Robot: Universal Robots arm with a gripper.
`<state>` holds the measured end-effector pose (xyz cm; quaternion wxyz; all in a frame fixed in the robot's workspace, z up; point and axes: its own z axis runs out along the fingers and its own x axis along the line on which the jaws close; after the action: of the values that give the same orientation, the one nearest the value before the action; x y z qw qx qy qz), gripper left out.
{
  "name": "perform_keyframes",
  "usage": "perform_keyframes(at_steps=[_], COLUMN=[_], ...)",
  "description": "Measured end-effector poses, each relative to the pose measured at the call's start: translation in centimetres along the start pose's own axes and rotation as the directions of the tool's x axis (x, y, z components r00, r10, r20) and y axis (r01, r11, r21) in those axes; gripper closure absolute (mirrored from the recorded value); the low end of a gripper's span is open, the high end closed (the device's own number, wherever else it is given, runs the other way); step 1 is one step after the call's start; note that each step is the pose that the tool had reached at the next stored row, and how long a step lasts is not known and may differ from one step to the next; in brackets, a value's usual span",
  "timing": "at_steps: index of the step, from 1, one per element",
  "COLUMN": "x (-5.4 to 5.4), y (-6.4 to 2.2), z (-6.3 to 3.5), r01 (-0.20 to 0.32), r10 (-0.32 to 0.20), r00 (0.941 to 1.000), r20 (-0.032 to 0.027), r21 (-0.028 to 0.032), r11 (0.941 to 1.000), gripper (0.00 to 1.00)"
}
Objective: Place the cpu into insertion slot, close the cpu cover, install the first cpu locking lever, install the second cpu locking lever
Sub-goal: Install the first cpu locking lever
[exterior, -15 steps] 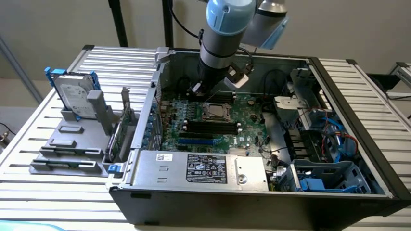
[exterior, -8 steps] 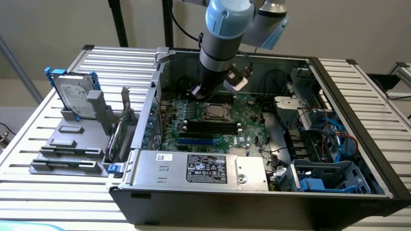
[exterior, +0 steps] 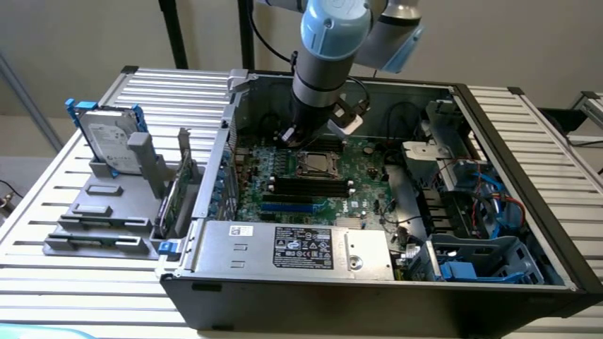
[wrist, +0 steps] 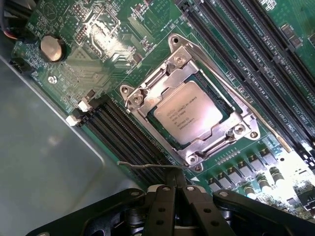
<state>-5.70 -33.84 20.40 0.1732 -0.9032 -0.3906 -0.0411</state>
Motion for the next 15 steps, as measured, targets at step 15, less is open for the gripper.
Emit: perform_keyframes(at_steps=[15], x=[0.75], y=[0.65], z=[0.31], r01=[-0.001], r10=[0.001], r00=[1.0000], r20=[0.0083], r21=[-0.0083], r11=[1.0000], gripper=[0.89])
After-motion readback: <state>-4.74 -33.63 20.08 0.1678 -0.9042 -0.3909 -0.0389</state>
